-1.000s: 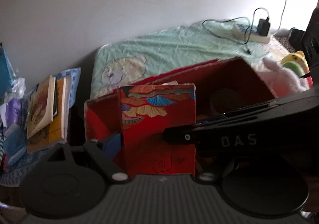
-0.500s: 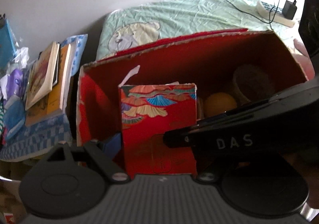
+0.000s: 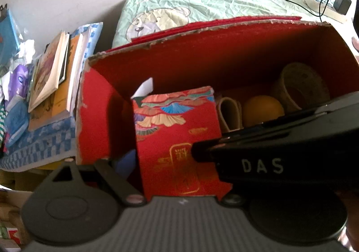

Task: Organize objects
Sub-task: 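Carry the red paper box with the right gripper over the red box, then lower the red paper box into the red box beside the shoe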

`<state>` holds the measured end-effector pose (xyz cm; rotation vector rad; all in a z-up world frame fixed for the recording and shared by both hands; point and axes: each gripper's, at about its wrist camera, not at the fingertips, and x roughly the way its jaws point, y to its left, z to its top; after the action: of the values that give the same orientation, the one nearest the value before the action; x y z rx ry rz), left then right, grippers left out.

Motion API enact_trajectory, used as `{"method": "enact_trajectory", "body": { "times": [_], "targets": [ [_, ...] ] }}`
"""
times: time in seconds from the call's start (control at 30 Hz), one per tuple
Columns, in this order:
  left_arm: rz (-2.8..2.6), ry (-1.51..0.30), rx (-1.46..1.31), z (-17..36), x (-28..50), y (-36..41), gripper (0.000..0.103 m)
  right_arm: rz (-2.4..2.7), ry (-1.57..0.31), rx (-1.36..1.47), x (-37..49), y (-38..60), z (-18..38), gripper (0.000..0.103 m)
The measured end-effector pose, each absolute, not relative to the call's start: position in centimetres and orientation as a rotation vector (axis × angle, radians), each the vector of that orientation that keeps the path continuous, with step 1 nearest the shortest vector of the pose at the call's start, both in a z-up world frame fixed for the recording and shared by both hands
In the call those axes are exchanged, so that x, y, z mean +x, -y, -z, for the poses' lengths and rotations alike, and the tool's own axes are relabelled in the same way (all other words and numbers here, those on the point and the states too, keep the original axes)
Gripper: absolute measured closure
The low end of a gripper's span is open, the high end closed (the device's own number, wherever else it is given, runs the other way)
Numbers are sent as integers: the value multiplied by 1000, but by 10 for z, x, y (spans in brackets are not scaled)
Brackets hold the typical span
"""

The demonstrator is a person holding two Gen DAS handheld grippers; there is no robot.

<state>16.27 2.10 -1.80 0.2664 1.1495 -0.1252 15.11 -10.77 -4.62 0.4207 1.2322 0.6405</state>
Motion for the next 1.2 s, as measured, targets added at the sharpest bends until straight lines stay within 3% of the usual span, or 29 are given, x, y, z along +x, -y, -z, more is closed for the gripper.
{"method": "enact_trajectory", "body": {
  "times": [1.2],
  "targets": [
    [159,-1118,305,20,175,-18,5,-544,-1214,462,152,110,49,74]
  ]
}}
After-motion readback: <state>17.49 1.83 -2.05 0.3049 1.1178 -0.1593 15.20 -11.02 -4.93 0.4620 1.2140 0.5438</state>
